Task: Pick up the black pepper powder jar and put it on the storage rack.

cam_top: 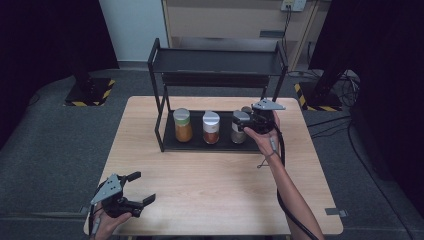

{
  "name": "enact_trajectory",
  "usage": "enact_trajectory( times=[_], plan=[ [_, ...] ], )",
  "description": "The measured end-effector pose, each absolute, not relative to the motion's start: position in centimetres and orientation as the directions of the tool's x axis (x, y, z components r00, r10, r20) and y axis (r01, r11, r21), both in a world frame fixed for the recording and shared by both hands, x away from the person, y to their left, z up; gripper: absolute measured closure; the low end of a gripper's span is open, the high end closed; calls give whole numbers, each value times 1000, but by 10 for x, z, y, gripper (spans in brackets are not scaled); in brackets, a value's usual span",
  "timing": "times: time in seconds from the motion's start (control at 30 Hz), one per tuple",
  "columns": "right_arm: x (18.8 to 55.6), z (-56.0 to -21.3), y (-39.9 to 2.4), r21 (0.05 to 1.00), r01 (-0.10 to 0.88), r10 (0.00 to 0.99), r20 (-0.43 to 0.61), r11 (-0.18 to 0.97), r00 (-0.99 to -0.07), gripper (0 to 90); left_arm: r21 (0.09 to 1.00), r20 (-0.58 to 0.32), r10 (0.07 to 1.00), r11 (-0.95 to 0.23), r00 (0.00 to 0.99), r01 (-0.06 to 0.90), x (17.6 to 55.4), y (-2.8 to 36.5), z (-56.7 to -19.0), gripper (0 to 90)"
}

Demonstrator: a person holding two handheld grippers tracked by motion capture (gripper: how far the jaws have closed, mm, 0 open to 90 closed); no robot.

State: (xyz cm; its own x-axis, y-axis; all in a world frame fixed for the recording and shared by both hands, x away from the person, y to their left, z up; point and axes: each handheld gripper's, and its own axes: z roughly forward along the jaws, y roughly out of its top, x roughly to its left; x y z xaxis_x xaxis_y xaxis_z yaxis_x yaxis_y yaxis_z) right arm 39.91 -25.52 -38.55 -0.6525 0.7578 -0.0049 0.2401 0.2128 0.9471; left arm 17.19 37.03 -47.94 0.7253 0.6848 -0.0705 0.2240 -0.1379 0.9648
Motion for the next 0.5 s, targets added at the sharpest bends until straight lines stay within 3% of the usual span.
enact_trajectory(
  times=[0.5],
  plan=[
    [358, -341, -270, 964, 124, 657, -63, 234, -751, 59, 964, -72, 684, -139, 726, 227, 173, 369, -479, 0]
  ],
)
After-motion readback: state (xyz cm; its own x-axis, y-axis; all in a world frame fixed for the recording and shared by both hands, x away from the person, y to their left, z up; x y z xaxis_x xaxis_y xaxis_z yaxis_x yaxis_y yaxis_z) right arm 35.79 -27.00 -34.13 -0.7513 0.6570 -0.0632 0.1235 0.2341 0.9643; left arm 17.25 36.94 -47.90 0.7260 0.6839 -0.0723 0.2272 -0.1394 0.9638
